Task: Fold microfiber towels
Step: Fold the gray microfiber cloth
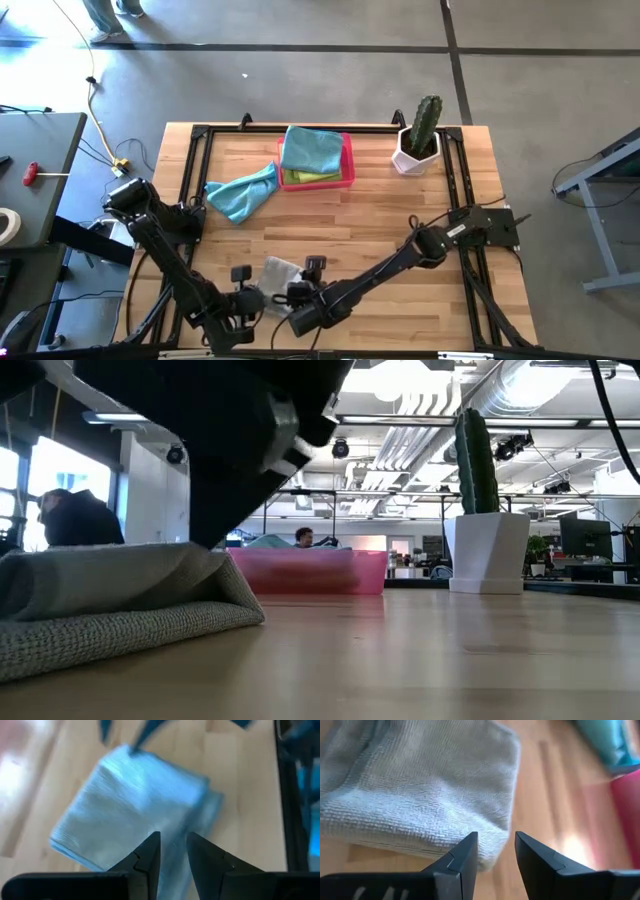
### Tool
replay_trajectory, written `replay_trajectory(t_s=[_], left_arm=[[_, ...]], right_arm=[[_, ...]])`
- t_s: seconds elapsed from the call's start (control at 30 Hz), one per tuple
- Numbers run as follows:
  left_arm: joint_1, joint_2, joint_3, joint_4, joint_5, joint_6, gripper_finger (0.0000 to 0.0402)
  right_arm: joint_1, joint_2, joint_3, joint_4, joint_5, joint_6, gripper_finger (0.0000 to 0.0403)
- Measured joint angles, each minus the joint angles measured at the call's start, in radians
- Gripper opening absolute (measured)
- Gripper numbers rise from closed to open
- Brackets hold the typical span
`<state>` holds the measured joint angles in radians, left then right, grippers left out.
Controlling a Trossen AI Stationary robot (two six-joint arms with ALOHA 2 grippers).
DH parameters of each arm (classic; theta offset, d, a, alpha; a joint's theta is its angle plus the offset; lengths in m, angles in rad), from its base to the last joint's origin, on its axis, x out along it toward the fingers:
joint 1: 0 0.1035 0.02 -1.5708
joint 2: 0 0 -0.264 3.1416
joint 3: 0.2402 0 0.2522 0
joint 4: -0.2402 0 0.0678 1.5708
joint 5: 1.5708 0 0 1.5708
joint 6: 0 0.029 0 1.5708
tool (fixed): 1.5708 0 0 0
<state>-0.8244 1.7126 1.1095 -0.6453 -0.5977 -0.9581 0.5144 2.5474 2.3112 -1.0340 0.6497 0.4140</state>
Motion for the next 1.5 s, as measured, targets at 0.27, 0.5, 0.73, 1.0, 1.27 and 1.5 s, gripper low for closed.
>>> replay_trajectory(t_s=[0.27,0.5,0.73,1.0,1.27,1.5], left_arm=[[0.056,0.0,0.0,-0.011,-0.097,0.012,0.0087],[0.099,0.011,-0.001,-0.01,-0.054,0.026,0.0087],[0.076,0.052,-0.002,-0.007,0.019,-0.031,0.0087],[0.022,0.061,-0.002,0.008,0.02,-0.121,0.0087],[0.003,0.061,-0.002,0.014,0.02,-0.142,0.0087],[0.034,0.061,-0.002,0.015,0.011,-0.14,0.0087]], right_arm=[[0.001,0.003,0.0,0.115,-0.292,0.059,0.0123],[0.019,0.006,0.01,0.114,-0.303,0.004,0.0123],[0.025,-0.004,-0.009,0.164,-0.243,-0.177,0.0123],[-0.032,-0.002,-0.093,0.185,-0.37,-0.18,0.0123],[-0.043,-0.023,-0.102,-0.044,-0.441,-0.187,0.0123],[-0.06,-0.079,-0.109,-0.352,-0.361,-0.236,0.0123]])
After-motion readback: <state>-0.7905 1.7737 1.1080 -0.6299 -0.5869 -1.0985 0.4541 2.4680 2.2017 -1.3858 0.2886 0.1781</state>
